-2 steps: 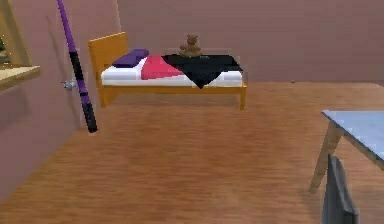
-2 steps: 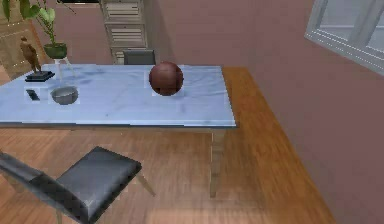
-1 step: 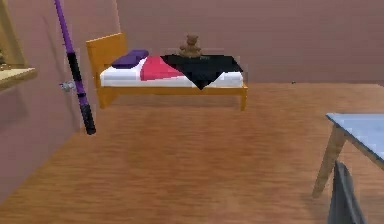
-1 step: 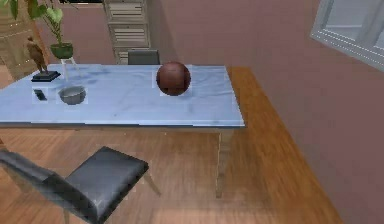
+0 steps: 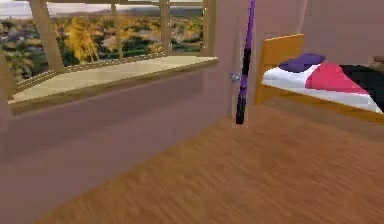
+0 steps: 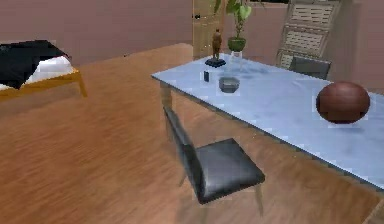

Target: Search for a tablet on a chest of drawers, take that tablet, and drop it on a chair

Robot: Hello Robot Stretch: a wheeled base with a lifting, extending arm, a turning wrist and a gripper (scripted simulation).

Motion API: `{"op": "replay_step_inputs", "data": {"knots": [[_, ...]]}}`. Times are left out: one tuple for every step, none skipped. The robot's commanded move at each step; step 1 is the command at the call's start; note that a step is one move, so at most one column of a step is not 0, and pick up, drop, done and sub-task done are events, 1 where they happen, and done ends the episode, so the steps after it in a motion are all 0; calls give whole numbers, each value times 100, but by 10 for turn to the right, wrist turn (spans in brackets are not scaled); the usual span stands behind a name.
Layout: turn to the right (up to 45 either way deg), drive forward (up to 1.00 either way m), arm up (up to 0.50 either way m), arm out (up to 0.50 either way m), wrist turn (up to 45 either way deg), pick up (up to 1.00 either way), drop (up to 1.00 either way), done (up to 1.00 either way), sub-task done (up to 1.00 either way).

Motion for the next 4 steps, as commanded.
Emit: {"op": "replay_step_inputs", "data": {"knots": [[-390, 0, 0, 0, 0, 0, 0, 0, 0], [0, 80, 0, 0, 0, 0, 0, 0, 0], [-450, 0, 0, 0, 0, 0, 0, 0, 0], [-450, 0, 0, 0, 0, 0, 0, 0, 0]]}}
